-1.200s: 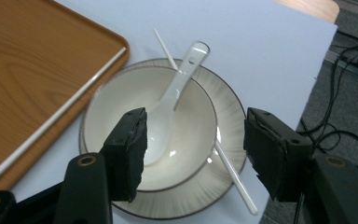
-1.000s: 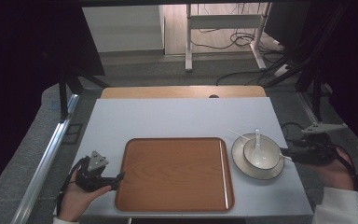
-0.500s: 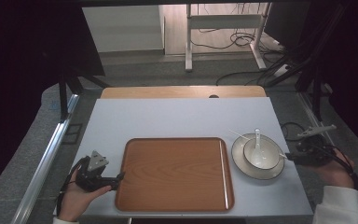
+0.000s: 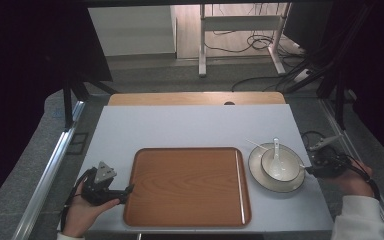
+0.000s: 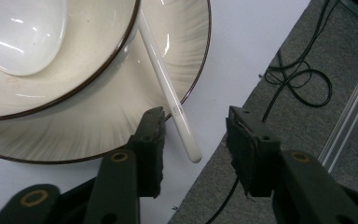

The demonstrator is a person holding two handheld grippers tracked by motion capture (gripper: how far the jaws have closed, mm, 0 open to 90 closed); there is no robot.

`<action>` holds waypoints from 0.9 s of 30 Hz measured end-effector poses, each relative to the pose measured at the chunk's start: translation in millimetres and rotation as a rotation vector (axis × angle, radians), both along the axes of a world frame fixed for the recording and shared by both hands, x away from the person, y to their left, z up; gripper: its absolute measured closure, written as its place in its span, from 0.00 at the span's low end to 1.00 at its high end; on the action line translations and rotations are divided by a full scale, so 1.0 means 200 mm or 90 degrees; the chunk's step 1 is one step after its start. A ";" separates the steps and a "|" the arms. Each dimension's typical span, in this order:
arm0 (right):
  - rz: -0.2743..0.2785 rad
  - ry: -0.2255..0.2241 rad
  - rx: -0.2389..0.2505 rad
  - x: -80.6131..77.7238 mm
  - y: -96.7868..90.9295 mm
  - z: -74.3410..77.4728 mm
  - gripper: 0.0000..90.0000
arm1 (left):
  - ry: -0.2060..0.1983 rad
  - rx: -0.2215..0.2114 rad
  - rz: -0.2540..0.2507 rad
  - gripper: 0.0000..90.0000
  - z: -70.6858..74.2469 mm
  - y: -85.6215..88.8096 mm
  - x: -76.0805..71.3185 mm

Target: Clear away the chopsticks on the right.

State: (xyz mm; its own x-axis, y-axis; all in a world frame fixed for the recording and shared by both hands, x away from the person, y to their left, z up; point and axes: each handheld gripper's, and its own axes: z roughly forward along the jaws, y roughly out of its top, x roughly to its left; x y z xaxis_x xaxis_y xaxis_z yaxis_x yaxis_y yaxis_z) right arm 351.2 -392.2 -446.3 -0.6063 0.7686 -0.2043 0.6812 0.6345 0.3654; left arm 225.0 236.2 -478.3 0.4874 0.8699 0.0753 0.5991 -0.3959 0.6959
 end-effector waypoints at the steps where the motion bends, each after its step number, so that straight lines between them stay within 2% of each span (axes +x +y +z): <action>1: 0.003 0.002 -0.005 0.00 0.00 0.00 0.67 | 0.000 0.000 0.000 0.14 0.00 0.00 0.00; 9: 0.019 0.023 -0.038 0.03 0.02 -0.03 0.72 | -0.001 -0.004 0.003 0.14 0.00 0.00 0.00; 27: 0.051 0.036 -0.037 0.06 -0.01 -0.07 0.85 | 0.000 -0.002 0.001 0.14 0.00 0.01 -0.01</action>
